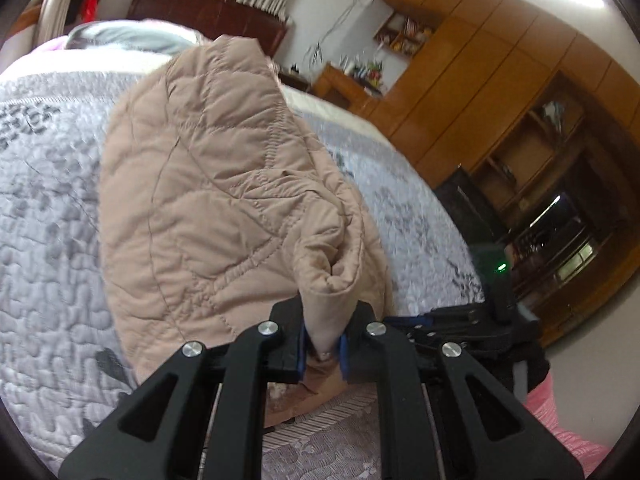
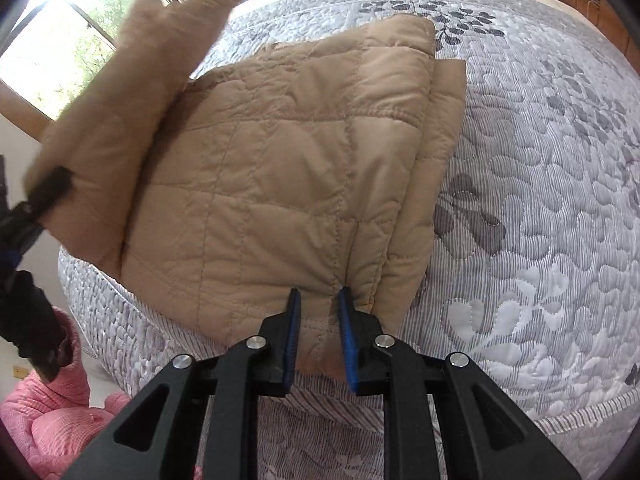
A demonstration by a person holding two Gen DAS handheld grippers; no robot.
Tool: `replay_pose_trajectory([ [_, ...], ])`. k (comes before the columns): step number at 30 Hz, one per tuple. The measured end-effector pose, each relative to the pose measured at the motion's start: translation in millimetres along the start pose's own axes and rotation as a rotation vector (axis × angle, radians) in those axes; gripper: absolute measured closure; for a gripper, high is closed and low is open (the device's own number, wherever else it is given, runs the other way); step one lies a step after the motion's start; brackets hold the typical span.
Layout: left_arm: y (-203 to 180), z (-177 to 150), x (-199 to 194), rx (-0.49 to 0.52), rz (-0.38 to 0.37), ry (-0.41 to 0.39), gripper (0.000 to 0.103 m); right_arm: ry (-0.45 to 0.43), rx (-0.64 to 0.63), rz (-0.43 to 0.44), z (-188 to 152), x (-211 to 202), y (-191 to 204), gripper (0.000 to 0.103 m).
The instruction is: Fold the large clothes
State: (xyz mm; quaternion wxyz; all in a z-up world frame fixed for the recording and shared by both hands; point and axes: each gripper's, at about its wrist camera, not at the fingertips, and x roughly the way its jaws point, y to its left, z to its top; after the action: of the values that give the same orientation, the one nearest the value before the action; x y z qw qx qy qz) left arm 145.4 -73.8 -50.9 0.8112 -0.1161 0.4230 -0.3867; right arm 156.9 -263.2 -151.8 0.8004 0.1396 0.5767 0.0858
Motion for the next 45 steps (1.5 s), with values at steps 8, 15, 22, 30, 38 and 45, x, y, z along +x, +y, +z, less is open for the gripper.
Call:
replay_pose_trajectory([
  [8, 8.9, -16.3, 40.1, 0.007, 0.012, 0.115, 0.093, 0.009, 0.003, 0.026, 2.9, 0.9, -7.1, 0.084],
  [15, 17.5, -24.7, 70.8, 0.030, 0.022, 0.193, 0.092, 0.007, 0.000, 0.030, 4.6, 4.3, -7.4, 0.084],
  [22, 18.5, -33.0, 78.4, 0.049, 0.024, 0.192, 0.090, -0.001, -0.005, 0.015, 2.2, 11.4, 1.2, 0.083],
  [30, 12.3, -29.4, 52.1, 0.025, -0.020, 0.175, 0.077, -0.001, 0.008, 0.000, 2.1, 11.3, 14.9, 0.076],
  [38, 25.2, -27.0, -21.9, -0.047, -0.130, 0.107, 0.061, -0.045, -0.016, -0.027, 4.1, -12.6, 31.3, 0.064],
  [45, 74.6, 10.8, -49.0, -0.084, 0.306, 0.017, 0.060, -0.101, -0.053, -0.043, 33.7, -44.1, 60.6, 0.043],
])
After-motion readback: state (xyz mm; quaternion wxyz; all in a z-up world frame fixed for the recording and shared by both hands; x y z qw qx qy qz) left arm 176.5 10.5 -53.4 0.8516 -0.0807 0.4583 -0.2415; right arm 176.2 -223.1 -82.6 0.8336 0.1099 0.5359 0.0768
